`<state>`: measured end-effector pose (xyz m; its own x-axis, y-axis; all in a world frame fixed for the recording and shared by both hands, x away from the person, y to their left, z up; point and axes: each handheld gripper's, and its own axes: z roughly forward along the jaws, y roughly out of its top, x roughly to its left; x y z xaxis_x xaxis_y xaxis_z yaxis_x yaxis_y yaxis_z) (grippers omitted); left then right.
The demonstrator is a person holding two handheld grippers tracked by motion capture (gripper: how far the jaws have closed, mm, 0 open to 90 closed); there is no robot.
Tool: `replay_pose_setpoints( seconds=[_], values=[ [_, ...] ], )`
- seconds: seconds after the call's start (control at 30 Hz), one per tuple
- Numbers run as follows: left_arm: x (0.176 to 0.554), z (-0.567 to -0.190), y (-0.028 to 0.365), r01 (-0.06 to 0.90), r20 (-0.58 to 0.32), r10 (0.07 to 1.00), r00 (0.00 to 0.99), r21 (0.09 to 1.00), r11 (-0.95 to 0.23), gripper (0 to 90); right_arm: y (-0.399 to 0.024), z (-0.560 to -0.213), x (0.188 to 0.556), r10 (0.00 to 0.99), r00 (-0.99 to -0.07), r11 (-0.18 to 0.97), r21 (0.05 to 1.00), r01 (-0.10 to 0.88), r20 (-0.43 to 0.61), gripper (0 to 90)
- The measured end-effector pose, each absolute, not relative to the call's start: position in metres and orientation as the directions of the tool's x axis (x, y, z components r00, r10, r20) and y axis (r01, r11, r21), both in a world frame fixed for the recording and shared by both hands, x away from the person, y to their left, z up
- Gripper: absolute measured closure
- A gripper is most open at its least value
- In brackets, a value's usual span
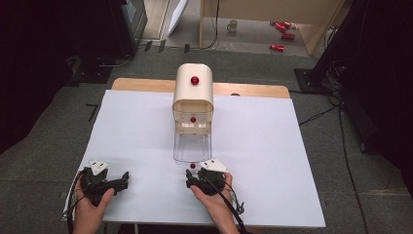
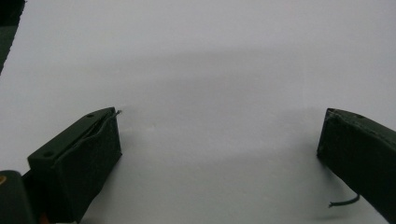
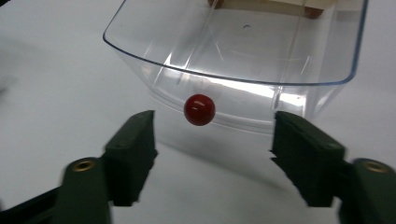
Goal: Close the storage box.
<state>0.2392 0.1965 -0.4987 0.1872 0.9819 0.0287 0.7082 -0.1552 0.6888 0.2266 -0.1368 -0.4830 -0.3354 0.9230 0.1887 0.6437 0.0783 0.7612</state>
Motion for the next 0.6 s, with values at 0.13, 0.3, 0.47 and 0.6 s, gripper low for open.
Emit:
replay_pose_setpoints(
  seconds=[0.13, 0.3, 0.47, 0.6],
  values=[
    [0.2392, -0.4987, 0.1964, 0.708, 0.028, 0.982, 0.187, 0.689, -0.155, 0.0, -0.1326, -0.4865, 0.2275, 0.915, -0.348, 0.077, 0.759, 0.646, 0.204, 54.2],
    [0.2391, -0.4987, 0.1965, 0.707, 0.028, 0.982, 0.187, 0.69, -0.155, 0.0, -0.1302, -0.4898, 0.2309, 0.912, -0.34, 0.056, 0.751, 0.658, 0.23, 65.8],
    [0.2391, -0.4987, 0.1965, 0.707, 0.029, 0.982, 0.187, 0.69, -0.155, 0.0, -0.1275, -0.4919, 0.2316, 0.921, -0.326, 0.057, 0.752, 0.656, 0.215, 72.6],
    [0.2391, -0.4987, 0.1964, 0.708, 0.029, 0.982, 0.187, 0.69, -0.155, 0.0, -0.1284, -0.4906, 0.2316, 0.917, -0.332, 0.054, 0.755, 0.653, 0.222, 74.4]
  ],
)
